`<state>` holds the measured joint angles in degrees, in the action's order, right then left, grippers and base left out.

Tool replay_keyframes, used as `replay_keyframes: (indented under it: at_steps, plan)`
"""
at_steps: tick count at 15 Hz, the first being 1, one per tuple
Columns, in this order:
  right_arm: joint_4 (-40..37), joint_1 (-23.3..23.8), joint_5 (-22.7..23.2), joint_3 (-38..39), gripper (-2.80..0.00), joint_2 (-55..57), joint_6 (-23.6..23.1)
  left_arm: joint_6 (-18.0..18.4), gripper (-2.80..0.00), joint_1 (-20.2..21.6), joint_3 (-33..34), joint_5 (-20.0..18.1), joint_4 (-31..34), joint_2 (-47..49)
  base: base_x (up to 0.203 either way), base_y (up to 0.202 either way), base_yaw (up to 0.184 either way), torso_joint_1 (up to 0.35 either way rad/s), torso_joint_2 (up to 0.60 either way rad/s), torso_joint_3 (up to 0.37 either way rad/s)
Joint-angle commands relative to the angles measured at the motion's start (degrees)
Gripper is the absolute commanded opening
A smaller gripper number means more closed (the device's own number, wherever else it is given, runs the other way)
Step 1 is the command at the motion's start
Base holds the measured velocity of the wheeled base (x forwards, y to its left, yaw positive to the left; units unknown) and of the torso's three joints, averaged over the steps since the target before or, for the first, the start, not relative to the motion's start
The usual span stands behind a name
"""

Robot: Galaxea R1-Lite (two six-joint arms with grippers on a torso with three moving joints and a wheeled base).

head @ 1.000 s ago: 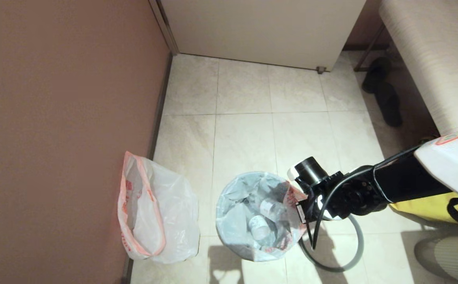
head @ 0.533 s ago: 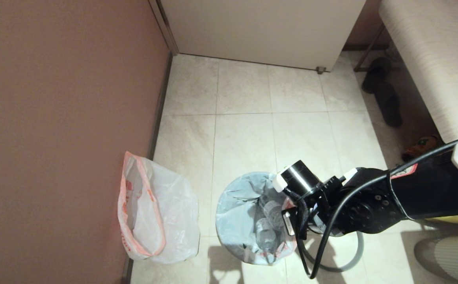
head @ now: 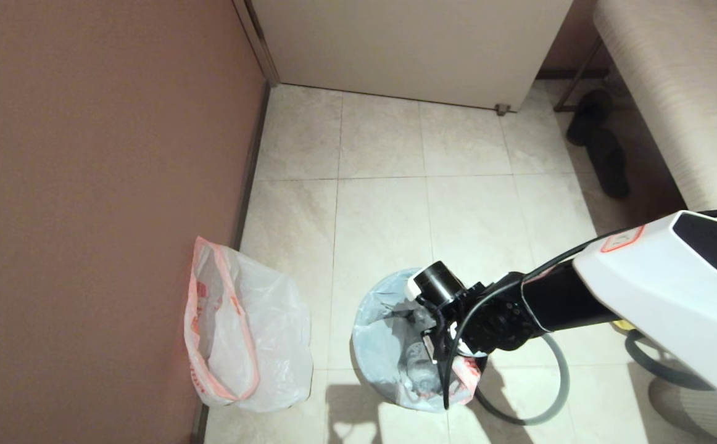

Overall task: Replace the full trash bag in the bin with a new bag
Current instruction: Place the trash bag on the floor

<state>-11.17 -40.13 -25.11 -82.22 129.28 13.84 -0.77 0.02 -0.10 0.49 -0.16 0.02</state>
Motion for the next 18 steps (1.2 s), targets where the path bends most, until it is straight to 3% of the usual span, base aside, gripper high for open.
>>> replay_keyframes:
  at_steps: [1, 6, 13, 16, 18]
  plan:
    - [-0.04, 0.02, 0.29, -5.31, -2.8, 6.91, -0.66, -0.02, -2.8, -0.02, 0.01, 0.04, -0.01, -0.02, 0.0, 0.0, 0.0, 0.0, 0.0, 0.0]
    - [-0.62, 0.78, 2.65, -22.52, -2.8, 19.35, -4.31, -0.02, -2.8, -0.02, 0.01, 0.04, -0.01, -0.02, 0.0, 0.0, 0.0, 0.0, 0.01, 0.0]
    - [-2.18, 1.99, 8.83, -23.07, -2.8, 12.28, -5.33, -0.02, -2.8, -0.02, 0.01, 0.04, -0.01, -0.02, 0.0, 0.0, 0.0, 0.0, 0.0, 0.0]
    - [-7.42, 1.63, 13.82, -22.71, -2.8, 3.82, -1.19, -0.02, -2.8, -0.02, 0.01, 0.04, -0.01, -0.02, 0.0, 0.0, 0.0, 0.0, 0.0, 0.0]
    - [-15.81, 1.46, 22.52, -22.69, -2.8, -1.21, 6.77, -0.02, -2.8, 0.0, 0.01, 0.04, -0.01, -0.02, 0.0, 0.0, 0.0, 0.0, 0.0, 0.0]
